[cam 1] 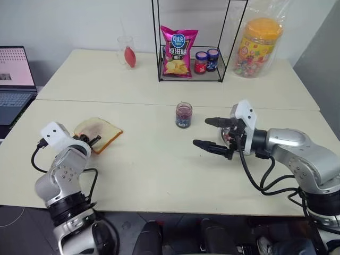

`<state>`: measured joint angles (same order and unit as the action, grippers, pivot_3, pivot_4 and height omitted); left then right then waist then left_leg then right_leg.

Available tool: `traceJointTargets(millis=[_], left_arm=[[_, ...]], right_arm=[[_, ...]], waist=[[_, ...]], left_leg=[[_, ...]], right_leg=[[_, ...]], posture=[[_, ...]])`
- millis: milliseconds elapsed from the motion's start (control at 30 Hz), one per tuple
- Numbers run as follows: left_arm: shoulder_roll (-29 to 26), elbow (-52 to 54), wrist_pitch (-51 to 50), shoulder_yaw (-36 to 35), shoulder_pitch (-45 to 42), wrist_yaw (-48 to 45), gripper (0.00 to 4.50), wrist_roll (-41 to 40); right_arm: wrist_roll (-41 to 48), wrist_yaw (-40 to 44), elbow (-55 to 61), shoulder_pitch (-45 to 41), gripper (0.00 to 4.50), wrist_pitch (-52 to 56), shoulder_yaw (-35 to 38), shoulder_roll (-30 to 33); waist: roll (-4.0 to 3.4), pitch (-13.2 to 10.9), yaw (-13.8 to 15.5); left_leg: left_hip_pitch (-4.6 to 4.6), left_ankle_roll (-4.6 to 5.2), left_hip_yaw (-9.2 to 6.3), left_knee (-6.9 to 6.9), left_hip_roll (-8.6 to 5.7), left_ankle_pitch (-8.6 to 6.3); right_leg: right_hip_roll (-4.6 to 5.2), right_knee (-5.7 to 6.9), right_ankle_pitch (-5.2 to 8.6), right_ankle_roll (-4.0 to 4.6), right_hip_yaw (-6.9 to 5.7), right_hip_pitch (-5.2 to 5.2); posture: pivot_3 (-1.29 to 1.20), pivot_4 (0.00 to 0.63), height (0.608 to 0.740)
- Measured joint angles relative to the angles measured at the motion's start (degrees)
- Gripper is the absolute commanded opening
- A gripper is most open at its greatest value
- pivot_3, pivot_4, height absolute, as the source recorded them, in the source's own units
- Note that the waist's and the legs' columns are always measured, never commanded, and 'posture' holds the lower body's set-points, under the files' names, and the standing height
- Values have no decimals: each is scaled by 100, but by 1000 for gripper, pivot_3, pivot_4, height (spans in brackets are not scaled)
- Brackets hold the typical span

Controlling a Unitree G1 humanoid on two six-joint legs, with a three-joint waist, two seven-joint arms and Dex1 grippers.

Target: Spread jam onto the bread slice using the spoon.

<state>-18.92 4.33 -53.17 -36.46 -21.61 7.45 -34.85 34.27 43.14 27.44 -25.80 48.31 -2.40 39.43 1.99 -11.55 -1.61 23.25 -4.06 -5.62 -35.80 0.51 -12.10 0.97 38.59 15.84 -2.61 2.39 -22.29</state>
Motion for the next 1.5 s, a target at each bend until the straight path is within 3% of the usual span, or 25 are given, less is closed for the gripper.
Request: traceJointTargets(millis=[167,367,567,933,1300,1433,1500], left_arm=[[-398,671,-800,337,475,-1015,11,-761],[-767,848,-1024,1381,691,-2040,11,-883],[-350,967,-898,2782,552,-2495,11,-770],[-342,1108,-563,3383,525,-2683,11,-294],[-461,1317,-228,3574,695,-2658,2552,182],[-470,1545,-224,3456,882,-2559,3240,240],[-731,1746,176,3455,1101,-2645,3240,500]], right_arm=[[184,215,325,511,4500,110,169,461],[-3,472,615,1239,4500,-27,130,1180],[-52,409,786,1653,4500,-93,250,1224],[-142,302,932,1974,4500,-152,397,1236],[-143,303,932,1957,4500,-155,402,1235],[-144,273,929,1965,4500,-213,502,1160],[-113,49,909,2023,4500,-306,832,835]], waist=[[-1,0,0],[-2,-1,34],[-4,-1,6],[-5,-2,4],[-5,-2,4],[-5,-2,2],[-2,-3,-3]], left_leg=[[0,0,5,-3,1,0],[-1,0,6,-6,0,0],[18,1,13,-5,5,0],[21,2,12,-6,1,-1],[21,2,11,-5,3,-1],[20,2,12,-5,4,-1],[21,2,9,-3,10,-1]], right_leg=[[1,-5,4,-5,3,0],[3,-11,8,0,3,3],[2,-54,-14,-22,7,2],[1,-59,-15,-24,9,2],[1,-58,-15,-24,8,2],[1,-58,-15,-24,9,2],[-3,-58,-15,-24,8,0]], posture=[[0,150,740],[0,150,740],[0,150,740],[0,150,740],[0,150,740],[0,150,740],[0,150,740]])
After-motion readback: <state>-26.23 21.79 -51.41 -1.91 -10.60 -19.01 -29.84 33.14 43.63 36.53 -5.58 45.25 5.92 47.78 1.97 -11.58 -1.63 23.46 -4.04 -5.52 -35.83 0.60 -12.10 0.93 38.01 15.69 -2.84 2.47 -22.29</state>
